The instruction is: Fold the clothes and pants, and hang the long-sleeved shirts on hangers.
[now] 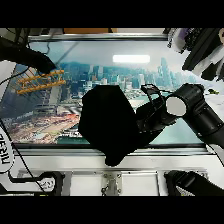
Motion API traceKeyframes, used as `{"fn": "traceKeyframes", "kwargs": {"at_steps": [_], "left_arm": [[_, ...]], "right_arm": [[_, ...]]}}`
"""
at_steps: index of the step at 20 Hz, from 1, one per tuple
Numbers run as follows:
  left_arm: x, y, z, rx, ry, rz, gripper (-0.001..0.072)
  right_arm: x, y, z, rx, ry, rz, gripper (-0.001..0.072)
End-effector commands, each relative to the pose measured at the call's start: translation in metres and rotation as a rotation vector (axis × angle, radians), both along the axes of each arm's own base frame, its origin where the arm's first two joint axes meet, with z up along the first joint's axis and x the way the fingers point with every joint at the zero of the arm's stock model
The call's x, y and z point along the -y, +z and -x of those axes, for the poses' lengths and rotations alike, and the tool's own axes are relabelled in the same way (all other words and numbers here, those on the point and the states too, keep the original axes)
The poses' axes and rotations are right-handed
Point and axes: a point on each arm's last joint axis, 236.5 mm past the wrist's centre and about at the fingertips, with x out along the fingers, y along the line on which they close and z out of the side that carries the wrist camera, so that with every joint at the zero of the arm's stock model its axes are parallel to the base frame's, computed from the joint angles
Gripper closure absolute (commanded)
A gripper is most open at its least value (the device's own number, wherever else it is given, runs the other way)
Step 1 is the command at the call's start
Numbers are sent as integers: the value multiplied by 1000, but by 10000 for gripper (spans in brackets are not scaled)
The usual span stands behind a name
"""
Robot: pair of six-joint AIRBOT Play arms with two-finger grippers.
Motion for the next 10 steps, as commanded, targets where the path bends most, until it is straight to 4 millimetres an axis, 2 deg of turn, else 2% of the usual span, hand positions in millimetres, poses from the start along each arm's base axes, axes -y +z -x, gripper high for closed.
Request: {"fn": "traceKeyframes", "kwargs": {"at_steps": [1,3,6,8,10], "left_arm": [[43,14,57,-67,-299,98,693],[40,11,55,-65,-296,79,693],[40,7,67,2,-482,26,694],[40,-4,79,-33,-497,30,694],[33,-25,95,-67,-543,35,694]], "right_arm": [[0,0,0,-1,0,1,689],[0,0,0,-1,0,1,689],[0,0,0,-1,0,0,688],[0,0,0,-1,0,1,689],[0,-1,0,-3,0,2,688]]}}
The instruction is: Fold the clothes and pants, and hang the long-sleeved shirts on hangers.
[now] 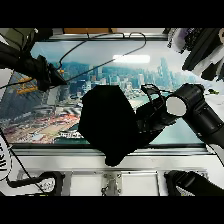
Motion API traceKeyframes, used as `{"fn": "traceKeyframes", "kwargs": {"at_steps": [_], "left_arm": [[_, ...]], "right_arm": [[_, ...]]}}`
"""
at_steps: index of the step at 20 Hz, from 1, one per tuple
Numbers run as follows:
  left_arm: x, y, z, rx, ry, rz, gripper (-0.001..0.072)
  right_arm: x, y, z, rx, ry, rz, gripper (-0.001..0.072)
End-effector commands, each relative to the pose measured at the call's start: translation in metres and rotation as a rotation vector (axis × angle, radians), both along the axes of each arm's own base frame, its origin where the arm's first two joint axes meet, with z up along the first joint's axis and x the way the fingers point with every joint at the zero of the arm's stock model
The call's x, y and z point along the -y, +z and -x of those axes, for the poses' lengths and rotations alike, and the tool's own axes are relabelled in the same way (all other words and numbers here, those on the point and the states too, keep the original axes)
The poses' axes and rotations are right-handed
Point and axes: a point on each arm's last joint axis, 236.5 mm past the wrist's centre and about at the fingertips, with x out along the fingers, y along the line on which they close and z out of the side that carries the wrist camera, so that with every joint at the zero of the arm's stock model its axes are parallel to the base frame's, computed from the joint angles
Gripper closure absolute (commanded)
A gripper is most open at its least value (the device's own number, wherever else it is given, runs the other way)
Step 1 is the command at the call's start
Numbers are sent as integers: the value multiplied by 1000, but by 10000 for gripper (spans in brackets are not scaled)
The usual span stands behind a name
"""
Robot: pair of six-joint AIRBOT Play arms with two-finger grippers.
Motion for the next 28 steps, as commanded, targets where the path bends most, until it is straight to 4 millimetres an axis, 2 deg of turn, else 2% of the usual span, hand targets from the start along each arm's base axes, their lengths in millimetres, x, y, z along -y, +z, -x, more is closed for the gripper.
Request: {"fn": "traceKeyframes", "kwargs": {"at_steps": [1,6,10,13,17,20,25,28], "left_arm": [[-9,-28,27,-44,-97,2,694],[-51,-65,55,-121,-47,28,695],[-61,-84,83,-105,-95,44,695],[-59,-98,101,-122,-118,60,695],[-56,-113,113,-175,-115,81,695],[-53,-122,116,-200,-106,93,695],[-31,-124,127,-215,-211,75,695],[-16,-122,137,-230,-281,76,695]], "right_arm": [[0,-1,0,-3,0,2,689],[0,-2,0,-5,0,3,688],[-1,-1,-1,0,-1,0,689],[-1,-1,-1,0,-1,-1,688],[-2,-1,-3,10,-1,-7,688],[-5,4,-18,62,-23,-33,688],[17,22,-44,105,-160,-66,689],[24,28,-51,121,-192,-73,689]]}}
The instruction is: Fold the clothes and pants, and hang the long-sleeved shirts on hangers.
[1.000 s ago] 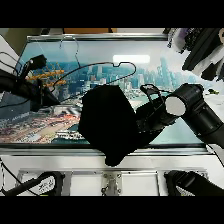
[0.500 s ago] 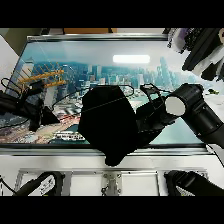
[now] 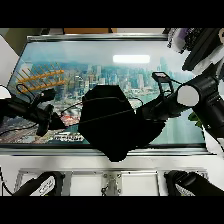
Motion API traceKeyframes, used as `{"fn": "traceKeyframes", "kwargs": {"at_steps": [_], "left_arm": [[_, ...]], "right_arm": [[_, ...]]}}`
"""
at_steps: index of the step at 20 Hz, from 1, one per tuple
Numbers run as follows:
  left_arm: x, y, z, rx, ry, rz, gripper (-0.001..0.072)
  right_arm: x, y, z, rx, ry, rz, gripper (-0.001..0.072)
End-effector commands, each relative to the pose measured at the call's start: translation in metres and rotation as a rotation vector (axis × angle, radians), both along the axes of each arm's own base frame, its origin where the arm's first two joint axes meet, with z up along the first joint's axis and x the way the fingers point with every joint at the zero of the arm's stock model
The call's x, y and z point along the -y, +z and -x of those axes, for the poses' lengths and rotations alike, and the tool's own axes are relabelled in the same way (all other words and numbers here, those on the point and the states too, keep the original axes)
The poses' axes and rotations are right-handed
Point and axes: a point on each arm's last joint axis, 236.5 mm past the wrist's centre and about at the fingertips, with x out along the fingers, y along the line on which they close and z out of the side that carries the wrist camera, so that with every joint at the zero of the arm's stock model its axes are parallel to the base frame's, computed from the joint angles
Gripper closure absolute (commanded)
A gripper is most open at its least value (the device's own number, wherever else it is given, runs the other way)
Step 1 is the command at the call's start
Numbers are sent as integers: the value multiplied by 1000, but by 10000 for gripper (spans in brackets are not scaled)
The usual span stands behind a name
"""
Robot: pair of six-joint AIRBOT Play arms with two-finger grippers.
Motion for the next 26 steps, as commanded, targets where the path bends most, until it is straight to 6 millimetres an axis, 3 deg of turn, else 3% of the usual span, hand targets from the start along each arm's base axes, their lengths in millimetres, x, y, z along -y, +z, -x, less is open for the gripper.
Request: {"fn": "traceKeyframes", "kwargs": {"at_steps": [1,15,23,26], "left_arm": [[13,0,10,-13,-68,1,695],[13,0,12,-49,-42,-10,695],[13,0,12,-49,-44,-10,695],[25,0,18,-54,-91,-14,695]], "right_arm": [[8,7,-9,20,-44,-12,689],[8,8,-10,14,-91,-21,689],[9,24,-18,66,-99,-29,689],[8,29,-19,76,-107,-38,689]]}}
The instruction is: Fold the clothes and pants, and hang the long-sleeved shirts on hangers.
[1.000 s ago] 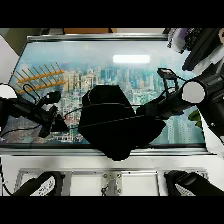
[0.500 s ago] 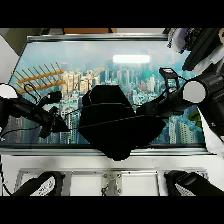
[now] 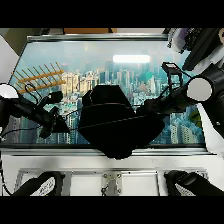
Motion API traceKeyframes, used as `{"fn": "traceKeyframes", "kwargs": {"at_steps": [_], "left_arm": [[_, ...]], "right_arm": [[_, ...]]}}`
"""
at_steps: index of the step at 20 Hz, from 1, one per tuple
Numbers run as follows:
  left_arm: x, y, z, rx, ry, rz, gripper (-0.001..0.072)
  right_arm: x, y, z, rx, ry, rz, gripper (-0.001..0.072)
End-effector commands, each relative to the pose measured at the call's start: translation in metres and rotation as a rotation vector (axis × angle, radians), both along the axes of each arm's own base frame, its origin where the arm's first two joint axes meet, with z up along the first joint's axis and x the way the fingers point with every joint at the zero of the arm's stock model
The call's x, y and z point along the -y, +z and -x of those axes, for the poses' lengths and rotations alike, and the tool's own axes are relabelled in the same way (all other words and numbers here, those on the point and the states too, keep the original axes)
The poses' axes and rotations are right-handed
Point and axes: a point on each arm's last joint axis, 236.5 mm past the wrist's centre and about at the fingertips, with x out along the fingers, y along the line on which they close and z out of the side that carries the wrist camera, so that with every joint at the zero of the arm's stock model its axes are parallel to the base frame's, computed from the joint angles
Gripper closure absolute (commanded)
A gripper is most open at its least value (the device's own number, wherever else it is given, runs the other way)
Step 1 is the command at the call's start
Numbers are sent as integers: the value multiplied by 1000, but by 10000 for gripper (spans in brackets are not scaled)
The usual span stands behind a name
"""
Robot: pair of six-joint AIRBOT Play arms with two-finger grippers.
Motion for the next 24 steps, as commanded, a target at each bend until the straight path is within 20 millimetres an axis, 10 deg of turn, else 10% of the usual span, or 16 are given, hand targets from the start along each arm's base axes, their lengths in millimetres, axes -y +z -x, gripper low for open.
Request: {"fn": "traceKeyframes", "kwargs": {"at_steps": [1,24], "left_arm": [[13,-1,7,-2,-57,-4,695],[17,-31,-10,-76,64,-153,695]], "right_arm": [[-1,8,-3,19,-12,-11,689],[21,44,15,77,-51,5,690]]}}
